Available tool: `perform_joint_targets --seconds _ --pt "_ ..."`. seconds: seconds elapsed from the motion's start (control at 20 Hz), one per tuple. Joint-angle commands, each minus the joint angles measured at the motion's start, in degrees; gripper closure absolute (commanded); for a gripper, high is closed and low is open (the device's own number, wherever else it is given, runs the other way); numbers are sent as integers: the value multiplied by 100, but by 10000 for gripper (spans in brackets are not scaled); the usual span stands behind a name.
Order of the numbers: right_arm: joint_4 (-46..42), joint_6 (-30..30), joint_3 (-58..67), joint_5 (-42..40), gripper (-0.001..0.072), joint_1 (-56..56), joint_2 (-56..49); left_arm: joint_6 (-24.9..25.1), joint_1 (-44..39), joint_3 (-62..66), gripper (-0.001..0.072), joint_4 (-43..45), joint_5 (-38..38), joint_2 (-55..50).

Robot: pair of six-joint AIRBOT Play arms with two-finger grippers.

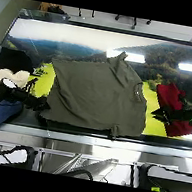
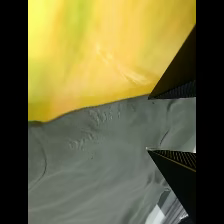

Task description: Fold the shirts.

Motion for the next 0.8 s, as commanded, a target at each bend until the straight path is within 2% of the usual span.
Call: perform_joint_targets --seconds 0.0,0.05,0.45,0.75 --pt "-90 -111 -299 -188 350 -2 -2 7 -87 -2 660 28 -24 2" --pt "-184 -109 -354 -223 350 -2 -2 13 -87 -2 694 42 -33 2" --pt "-350 -76 -817 -424 351 74 -13 39 -87 -2 694 42 -26 2" --pt "-164 -144 -828 -463 353 807 -411 44 -87 -2 694 35 -22 4"
